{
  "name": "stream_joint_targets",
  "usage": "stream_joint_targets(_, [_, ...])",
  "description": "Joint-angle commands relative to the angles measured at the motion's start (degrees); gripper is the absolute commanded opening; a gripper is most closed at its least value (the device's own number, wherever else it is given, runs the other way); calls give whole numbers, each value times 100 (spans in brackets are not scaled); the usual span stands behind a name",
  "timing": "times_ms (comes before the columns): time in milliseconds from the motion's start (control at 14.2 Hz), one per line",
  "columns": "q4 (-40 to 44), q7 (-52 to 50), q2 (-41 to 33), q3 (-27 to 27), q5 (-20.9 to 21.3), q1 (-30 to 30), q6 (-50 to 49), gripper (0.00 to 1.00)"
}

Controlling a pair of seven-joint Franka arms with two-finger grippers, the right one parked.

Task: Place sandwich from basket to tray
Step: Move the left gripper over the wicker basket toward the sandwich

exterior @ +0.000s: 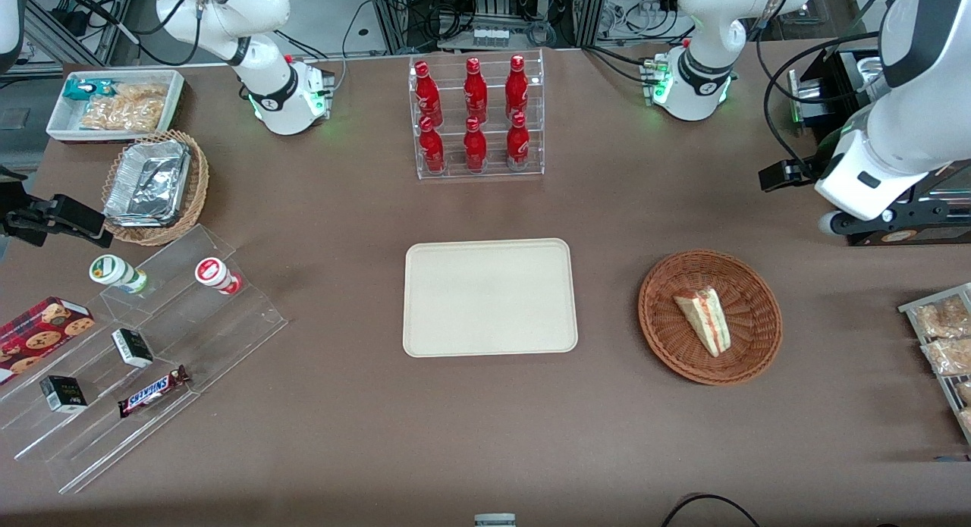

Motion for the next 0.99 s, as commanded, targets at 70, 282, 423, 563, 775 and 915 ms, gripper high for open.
stream_joint_targets(70, [216,110,187,12,-16,-33,-90,100])
stream_joint_targets(282, [224,92,214,21,-7,-16,-90,100])
stream_joint_targets(423, [242,75,337,56,-25,19,-116,100])
stream_joint_targets(563, [172,57,424,73,1,28,-125,100])
stream_joint_targets(775, [93,-266,784,91,106,107,-12,100])
stream_joint_targets(915, [-64,-382,1082,100,116,151,478,100])
